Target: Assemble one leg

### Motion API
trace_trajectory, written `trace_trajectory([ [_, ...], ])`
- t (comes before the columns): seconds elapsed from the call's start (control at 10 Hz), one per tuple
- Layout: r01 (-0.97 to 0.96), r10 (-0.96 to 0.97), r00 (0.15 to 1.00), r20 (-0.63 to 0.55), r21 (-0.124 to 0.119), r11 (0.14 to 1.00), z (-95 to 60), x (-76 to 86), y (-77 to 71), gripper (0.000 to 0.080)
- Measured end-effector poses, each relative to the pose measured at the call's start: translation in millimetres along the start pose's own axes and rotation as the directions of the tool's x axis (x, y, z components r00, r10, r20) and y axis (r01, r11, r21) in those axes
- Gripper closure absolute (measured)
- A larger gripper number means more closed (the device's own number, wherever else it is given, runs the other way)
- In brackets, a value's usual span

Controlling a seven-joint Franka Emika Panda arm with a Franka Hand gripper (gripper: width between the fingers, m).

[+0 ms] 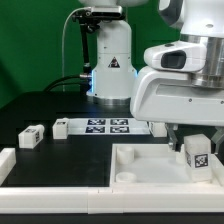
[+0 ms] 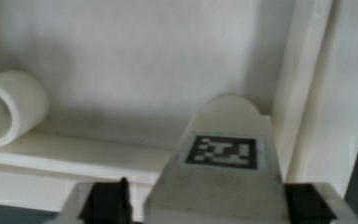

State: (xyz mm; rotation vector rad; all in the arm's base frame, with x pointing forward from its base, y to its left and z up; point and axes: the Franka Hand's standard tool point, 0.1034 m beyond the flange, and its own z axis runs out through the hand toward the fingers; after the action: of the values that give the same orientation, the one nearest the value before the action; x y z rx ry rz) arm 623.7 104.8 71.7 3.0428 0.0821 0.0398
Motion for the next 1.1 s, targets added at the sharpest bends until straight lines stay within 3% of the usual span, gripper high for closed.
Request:
trace_trajectory([
  [0.1, -0.030, 0.030, 1.000, 0.003, -0.001, 1.000, 1.3, -0.9, 0.4, 0.0507],
  [0.3, -0.159, 0.159, 0.987, 0.004, 0.001, 0.987, 1.8, -1.2, 0.2, 0.0507],
  [0.5, -0.460, 0.460, 0.888, 0.007, 0.009, 0.888, 2.5, -1.9, 0.3, 0.0507],
  [0.7, -0.685, 0.685, 0.729, 0.007, 0.015, 0.729, 1.9, -1.8, -3.9, 0.0507],
  [1.1, -0.974, 0.974, 0.224, 0.021, 0.020, 0.224, 1.7, -1.2, -17.6, 0.0506],
])
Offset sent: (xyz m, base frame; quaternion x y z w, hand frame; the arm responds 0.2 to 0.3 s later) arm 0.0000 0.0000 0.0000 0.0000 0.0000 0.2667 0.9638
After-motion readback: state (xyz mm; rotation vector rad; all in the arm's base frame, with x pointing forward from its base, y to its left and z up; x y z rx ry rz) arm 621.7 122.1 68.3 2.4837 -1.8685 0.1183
